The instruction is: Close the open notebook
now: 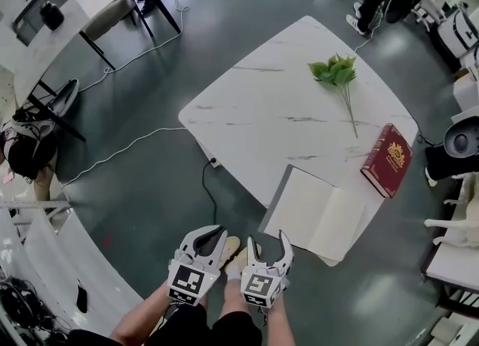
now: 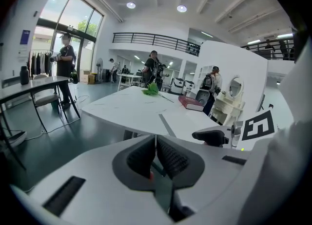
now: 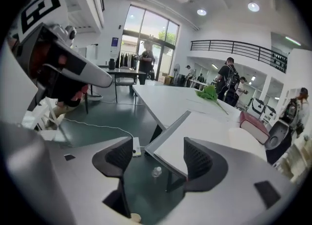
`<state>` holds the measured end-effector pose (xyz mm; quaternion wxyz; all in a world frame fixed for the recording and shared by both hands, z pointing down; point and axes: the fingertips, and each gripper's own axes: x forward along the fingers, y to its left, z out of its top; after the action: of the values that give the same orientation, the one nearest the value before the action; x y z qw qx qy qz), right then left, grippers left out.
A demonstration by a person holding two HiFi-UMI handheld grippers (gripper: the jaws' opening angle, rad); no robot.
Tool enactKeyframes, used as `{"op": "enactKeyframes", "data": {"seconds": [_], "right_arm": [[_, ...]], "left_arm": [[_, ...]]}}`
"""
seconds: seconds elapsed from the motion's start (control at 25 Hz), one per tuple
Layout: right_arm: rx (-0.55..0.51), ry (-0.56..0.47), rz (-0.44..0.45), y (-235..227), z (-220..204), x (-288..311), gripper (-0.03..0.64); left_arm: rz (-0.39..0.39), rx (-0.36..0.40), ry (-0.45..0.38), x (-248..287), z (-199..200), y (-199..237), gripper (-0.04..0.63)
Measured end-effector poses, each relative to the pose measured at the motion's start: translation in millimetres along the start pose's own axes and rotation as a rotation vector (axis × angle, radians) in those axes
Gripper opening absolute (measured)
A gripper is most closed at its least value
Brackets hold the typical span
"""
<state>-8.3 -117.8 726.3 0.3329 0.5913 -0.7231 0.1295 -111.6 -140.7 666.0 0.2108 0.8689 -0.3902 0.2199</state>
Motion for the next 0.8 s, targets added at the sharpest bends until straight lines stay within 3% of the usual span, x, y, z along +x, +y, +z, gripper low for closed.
{"op": "enactKeyframes", "data": {"seconds": [0.12,0.4,0.64,0.8], "right_arm": [[-0.053,0.018,-0.040,-0.8,-8.8,9.4,0.371],[-0.146,0.054,-0.093,-3.3,-19.3,24.9,0.377],[-0.185,0.070,-0.127,-8.7,-24.5,28.2,0.312],[-0.192,0.068,-0.103,-5.8,-21.7,26.3,0.278]], "left_arm": [[0.000,-0.010,0.010,3.6,-5.9,0.9,0.032],[0.009,-0.029,0.028,8.7,-16.8,6.0,0.032],[0.019,-0.040,0.035,10.9,-22.9,11.2,0.032],[0.017,-0.042,0.034,10.5,-20.4,10.8,0.032]]}}
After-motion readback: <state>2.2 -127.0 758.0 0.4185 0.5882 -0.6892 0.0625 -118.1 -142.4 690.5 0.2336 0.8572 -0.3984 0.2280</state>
